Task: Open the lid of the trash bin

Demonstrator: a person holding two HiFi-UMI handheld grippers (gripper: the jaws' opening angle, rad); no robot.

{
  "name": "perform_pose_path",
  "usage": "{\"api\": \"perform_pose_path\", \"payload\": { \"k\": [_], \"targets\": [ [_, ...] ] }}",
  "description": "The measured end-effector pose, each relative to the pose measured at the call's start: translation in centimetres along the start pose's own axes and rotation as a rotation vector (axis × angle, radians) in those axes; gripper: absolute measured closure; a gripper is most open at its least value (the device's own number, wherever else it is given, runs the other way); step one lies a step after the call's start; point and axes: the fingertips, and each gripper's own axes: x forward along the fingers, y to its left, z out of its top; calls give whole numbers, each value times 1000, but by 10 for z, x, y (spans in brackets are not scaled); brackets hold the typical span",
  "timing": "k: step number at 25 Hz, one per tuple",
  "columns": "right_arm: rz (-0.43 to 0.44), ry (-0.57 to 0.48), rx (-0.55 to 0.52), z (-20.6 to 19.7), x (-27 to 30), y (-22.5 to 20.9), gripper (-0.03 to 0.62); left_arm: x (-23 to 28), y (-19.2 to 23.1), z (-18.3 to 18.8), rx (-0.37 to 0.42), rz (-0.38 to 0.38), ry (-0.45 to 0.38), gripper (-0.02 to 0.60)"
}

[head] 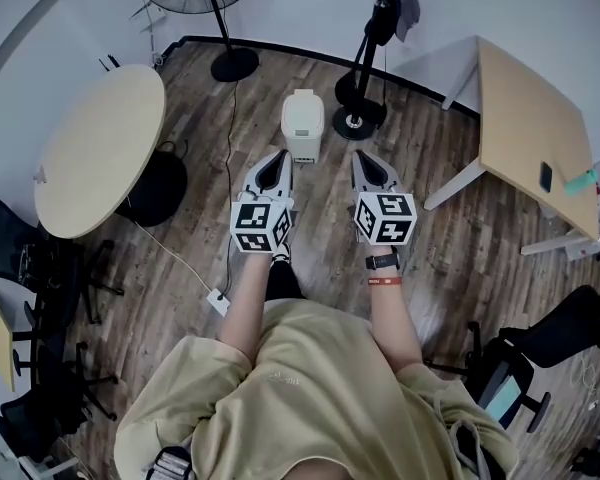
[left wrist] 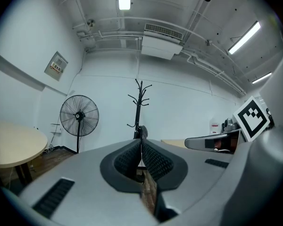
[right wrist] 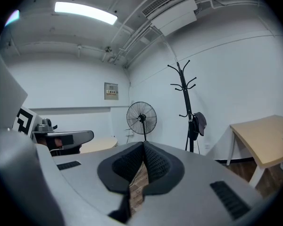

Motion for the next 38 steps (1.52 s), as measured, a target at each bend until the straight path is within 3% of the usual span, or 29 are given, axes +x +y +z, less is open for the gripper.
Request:
{"api": "perform_pose_path", "payload": {
  "k": [9, 18, 27, 33, 38],
  "targets": [
    [26, 30, 22, 17, 111, 26, 577, 60, 94, 12, -33, -14, 24, 557],
    [-5, 65, 29, 19, 209, 35, 577, 130, 166, 9, -64, -79, 44, 557],
    [-33, 95, 49, -1, 299, 51, 577, 183, 239, -10, -47, -136, 69, 557],
    [-30, 143, 51, -17, 342, 51, 577, 211, 265, -37, -83, -160, 130, 557],
    [-29, 156, 48, -18, 368, 27, 577, 245, 270, -42, -88, -167, 122, 557]
  ]
}}
